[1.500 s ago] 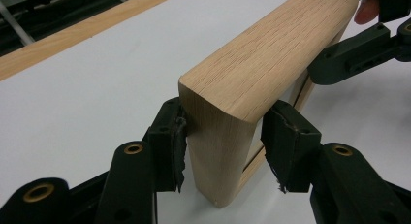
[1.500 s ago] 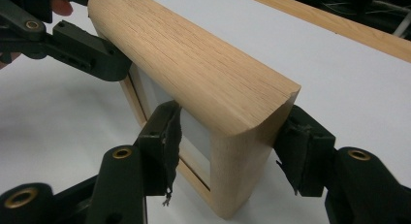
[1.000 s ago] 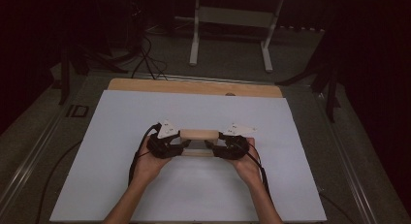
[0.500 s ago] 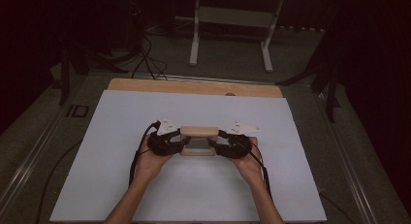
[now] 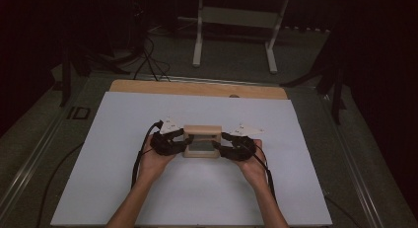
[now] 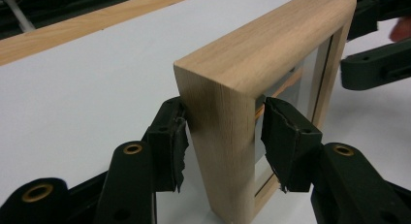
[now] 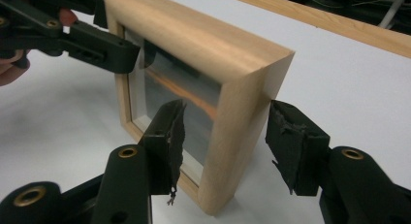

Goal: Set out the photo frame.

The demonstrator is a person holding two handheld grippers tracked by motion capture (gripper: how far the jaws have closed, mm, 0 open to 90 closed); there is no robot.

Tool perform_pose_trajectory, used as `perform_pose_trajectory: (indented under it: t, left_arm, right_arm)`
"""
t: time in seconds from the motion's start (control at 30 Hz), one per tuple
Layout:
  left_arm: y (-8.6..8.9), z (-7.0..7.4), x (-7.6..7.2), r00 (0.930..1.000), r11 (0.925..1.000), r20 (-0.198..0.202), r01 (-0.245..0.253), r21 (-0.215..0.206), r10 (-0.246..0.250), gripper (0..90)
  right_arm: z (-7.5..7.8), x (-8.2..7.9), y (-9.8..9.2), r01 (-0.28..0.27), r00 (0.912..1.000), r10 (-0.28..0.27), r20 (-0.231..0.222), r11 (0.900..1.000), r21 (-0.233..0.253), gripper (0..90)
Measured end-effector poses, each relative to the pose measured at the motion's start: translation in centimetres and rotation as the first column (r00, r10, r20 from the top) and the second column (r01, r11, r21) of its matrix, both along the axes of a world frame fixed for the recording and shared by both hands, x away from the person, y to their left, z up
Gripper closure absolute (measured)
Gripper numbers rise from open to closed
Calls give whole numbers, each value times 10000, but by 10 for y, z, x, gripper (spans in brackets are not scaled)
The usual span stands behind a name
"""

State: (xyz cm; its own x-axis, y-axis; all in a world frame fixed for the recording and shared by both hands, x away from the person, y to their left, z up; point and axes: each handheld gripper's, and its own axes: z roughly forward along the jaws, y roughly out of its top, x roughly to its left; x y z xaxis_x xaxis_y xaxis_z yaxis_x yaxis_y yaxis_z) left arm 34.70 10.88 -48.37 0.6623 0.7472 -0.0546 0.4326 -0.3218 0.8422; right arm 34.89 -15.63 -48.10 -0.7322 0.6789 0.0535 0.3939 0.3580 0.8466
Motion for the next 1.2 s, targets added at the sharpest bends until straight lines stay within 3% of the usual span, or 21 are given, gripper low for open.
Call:
perform_pose_trajectory:
  t: [0.27,0.7,1.2]
  left_arm:
    - [2,-4,6,10000,9997,-46,-33,-236,32,531]
    - [2,-6,7,9995,9997,-305,-52,-259,44,486]
    - [15,0,-2,9997,9989,-172,-186,-419,179,461]
  right_arm:
    - [0,0,0,-35,10000,35,-20,10000,-5,462]
    - [1,-2,-1,-55,10000,55,29,10000,15,446]
    - [4,-5,-5,-53,10000,53,78,10000,60,426]
